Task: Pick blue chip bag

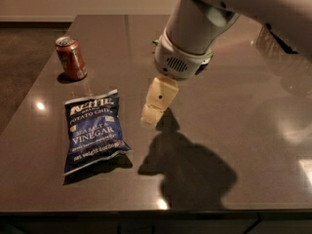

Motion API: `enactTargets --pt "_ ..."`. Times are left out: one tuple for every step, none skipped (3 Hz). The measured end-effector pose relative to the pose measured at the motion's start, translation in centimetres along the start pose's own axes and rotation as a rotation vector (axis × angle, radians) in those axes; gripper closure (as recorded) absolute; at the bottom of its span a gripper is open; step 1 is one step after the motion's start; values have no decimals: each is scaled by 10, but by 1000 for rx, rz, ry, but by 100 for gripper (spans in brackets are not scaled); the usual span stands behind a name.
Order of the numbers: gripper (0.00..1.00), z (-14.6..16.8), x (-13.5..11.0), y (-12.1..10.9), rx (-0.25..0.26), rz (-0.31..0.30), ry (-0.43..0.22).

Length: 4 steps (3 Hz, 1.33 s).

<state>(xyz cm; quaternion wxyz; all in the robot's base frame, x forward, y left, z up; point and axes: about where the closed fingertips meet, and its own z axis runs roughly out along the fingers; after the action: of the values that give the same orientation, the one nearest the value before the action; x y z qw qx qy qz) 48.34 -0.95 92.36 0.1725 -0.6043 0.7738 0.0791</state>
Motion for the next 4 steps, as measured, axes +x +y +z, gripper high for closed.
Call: enactTargets --pt "0 17 -16 17 -29 -2 -17" --pt "0 32 -29 35 -44 1 -34" --pt "0 45 -38 47 -51 14 -42" --pt "0 61 -44 55 -53 23 -41"
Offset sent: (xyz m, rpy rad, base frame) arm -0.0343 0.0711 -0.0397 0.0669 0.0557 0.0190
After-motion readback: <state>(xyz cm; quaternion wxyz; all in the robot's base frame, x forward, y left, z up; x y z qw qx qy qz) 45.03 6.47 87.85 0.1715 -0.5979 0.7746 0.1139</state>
